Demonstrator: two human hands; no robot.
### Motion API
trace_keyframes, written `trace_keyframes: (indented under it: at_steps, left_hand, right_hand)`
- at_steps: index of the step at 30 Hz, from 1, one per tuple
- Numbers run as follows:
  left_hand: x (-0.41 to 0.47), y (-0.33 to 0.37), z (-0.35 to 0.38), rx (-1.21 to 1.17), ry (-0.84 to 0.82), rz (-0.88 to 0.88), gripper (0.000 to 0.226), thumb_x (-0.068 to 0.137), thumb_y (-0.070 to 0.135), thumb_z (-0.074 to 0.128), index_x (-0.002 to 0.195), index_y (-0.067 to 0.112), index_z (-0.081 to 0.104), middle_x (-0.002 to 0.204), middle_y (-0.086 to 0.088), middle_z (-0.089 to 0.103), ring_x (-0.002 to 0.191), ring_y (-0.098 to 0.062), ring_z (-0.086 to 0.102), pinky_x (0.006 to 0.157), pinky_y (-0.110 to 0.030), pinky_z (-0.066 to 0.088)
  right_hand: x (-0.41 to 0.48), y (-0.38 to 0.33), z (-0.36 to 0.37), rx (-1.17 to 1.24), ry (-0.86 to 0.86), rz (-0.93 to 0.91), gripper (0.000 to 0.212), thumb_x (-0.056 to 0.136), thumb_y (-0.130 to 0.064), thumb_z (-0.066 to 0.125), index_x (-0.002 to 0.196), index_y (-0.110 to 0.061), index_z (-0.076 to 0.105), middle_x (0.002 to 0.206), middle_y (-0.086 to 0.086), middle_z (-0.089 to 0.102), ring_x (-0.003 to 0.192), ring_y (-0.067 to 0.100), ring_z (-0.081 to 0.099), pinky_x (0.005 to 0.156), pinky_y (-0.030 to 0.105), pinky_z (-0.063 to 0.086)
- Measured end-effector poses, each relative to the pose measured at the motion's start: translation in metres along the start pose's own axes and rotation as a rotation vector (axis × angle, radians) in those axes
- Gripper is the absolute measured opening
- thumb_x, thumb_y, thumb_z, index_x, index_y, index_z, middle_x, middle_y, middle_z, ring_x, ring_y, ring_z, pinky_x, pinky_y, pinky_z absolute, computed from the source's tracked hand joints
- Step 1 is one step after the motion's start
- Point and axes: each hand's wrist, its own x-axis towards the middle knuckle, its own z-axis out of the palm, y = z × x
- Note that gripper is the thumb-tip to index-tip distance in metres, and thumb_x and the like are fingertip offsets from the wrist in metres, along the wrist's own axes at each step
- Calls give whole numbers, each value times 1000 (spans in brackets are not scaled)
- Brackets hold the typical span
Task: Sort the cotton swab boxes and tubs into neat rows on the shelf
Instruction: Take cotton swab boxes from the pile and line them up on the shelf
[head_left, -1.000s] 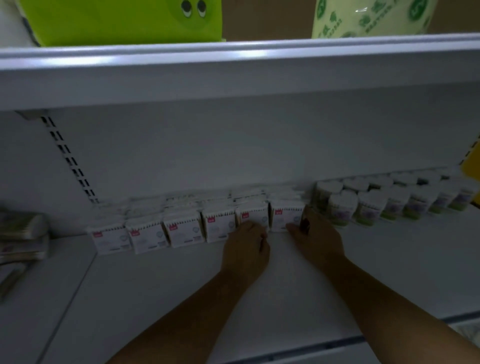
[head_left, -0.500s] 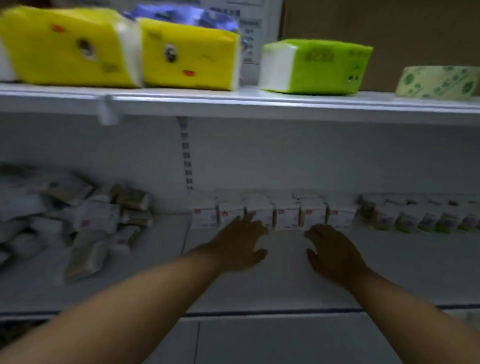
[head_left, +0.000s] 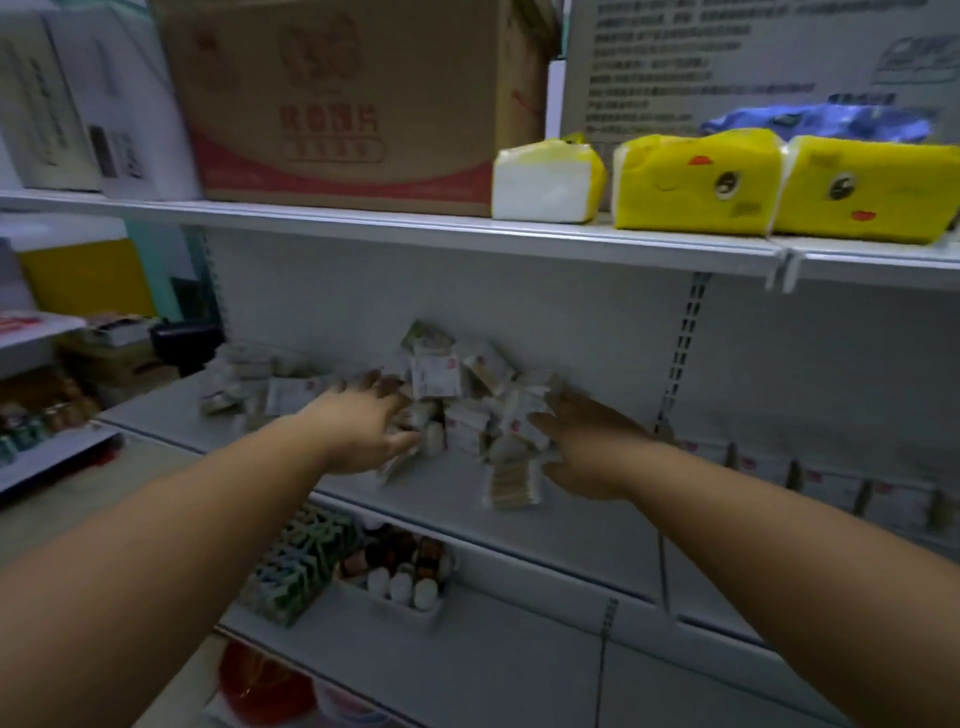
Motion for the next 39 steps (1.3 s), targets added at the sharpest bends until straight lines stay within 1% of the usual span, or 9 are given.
trace_keyframes:
  at_steps: [8, 13, 16, 19, 23, 29, 35, 37, 39]
  left_hand:
    - [36, -88, 28, -1, -49, -68, 64, 95, 60, 22, 150, 31, 10, 160, -2, 2, 146, -23, -1, 117, -47, 8]
    - [80, -119, 29, -36, -80, -91, 66, 95, 61, 20, 150, 27, 12, 160, 2, 1, 146, -19, -3, 118, -44, 4]
    - [94, -153, 37, -19, -58, -57, 64, 95, 59, 22, 150, 29, 10, 160, 2, -1, 146, -18, -7, 118, -44, -3]
    - [103, -195, 44, 94, -58, -45, 65, 94, 61, 17, 150, 29, 9, 160, 2, -2, 146, -18, -10, 115, -52, -10]
    - [118, -253, 41, 73, -6, -17, 63, 95, 60, 17, 150, 28, 11, 160, 2, -1, 145, -17, -12, 113, -53, -14]
    - [124, -351, 41, -32, 29, 69, 60, 96, 57, 18, 150, 30, 12, 160, 3, 1, 146, -16, -10, 114, -48, -10]
    - [130, -435, 63, -297, 5, 68, 58, 98, 53, 24, 149, 28, 15, 159, 6, 10, 146, -15, -4, 119, -43, -1]
    - [132, -447, 73, -372, 15, 81, 56, 98, 50, 29, 149, 28, 18, 158, 2, 15, 146, -18, 4, 117, -40, 8]
    - [138, -453, 83, -452, 62, 112, 55, 97, 48, 36, 147, 28, 24, 154, -2, 27, 140, -21, 28, 111, -35, 25]
  right_hand:
    - [111, -70, -9, 31, 136, -193, 62, 95, -39, 45, 148, -21, 20, 159, 3, 7, 146, 20, 2, 115, 34, 13]
    - [194, -109, -7, 62, 186, -282, 57, 92, -34, 49, 144, -15, 32, 150, 12, 28, 140, 27, 21, 112, 39, 25]
    - [233, -125, -4, 46, 167, -282, 61, 94, -33, 50, 145, -9, 28, 153, 15, 23, 142, 28, 16, 115, 40, 20]
    - [259, -140, 0, 59, 140, -262, 61, 94, -33, 50, 146, -8, 28, 154, 15, 21, 144, 28, 12, 114, 40, 17]
    - [293, -158, 1, 14, 106, -214, 63, 95, -36, 47, 148, -13, 22, 158, 11, 12, 146, 24, 7, 115, 32, 10]
    - [321, -208, 0, 70, 113, 2, 64, 96, -41, 45, 150, -17, 19, 159, 6, 8, 146, 18, 5, 114, 28, 11]
    - [333, -263, 8, 161, 60, 145, 64, 96, -41, 44, 150, -19, 17, 159, 3, 6, 146, 15, 2, 115, 28, 7]
    - [335, -271, 11, 117, 3, 177, 63, 97, -42, 42, 150, -20, 17, 159, 2, 6, 146, 15, 2, 115, 28, 7]
    - [340, -277, 6, 122, 5, 218, 61, 97, -42, 43, 149, -20, 20, 158, 1, 13, 145, 15, 8, 114, 28, 11]
